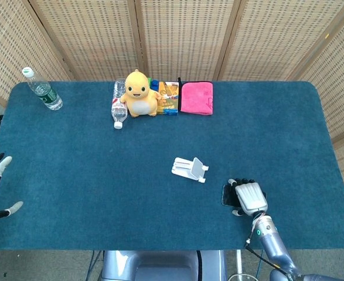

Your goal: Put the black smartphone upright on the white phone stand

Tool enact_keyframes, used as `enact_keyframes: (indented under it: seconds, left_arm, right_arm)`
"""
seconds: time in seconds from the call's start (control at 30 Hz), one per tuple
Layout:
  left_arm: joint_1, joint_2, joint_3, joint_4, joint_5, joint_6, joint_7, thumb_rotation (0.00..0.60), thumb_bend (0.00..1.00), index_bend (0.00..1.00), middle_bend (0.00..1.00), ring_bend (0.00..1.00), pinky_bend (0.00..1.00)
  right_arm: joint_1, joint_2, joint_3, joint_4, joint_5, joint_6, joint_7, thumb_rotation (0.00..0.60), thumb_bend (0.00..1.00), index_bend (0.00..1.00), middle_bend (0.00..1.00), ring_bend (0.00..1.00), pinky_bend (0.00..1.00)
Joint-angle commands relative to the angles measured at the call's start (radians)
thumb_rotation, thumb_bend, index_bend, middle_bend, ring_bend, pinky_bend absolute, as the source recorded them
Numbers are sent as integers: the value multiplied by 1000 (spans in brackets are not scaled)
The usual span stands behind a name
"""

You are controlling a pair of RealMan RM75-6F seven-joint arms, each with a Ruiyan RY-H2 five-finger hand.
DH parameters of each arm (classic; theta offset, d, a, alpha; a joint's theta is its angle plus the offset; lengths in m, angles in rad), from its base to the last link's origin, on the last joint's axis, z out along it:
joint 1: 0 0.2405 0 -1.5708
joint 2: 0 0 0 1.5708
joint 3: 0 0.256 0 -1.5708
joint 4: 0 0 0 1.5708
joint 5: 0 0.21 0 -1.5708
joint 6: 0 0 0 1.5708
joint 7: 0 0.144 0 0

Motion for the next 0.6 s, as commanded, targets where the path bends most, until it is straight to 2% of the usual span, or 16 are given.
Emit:
enact_keyframes:
  seconds: [0.03, 0.1, 0.2, 0.43, 0.6]
  left_arm:
    - [0, 0, 0, 0, 0, 0, -2, 600, 0, 0, 0, 0, 0]
    - [-1, 1, -1, 0, -3, -1, -4, 600, 0, 0, 0, 0, 0]
    - [-1, 2, -1, 0, -4, -4, -6, 600, 0, 0, 0, 0, 0]
    - [-3, 3, 0, -2, -2, -6, -5, 600, 0, 0, 0, 0, 0]
    - [-4, 4, 0, -3, -5, -9, -7, 600, 0, 0, 0, 0, 0]
  right_arm:
    - [0, 0, -1, 3, -19, 1, 34, 600, 416, 265, 405, 373, 373]
    - [-5, 7, -5, 4, -58, 12, 79, 600, 476, 288, 424, 396, 392]
    - [-13, 17, -9, 6, -113, 34, 145, 600, 510, 310, 445, 418, 415]
    - [-26, 44, -2, 13, -273, 110, 353, 600, 517, 325, 461, 432, 423]
    - [-12, 35, 39, 11, -298, 126, 458, 600, 517, 325, 466, 432, 423]
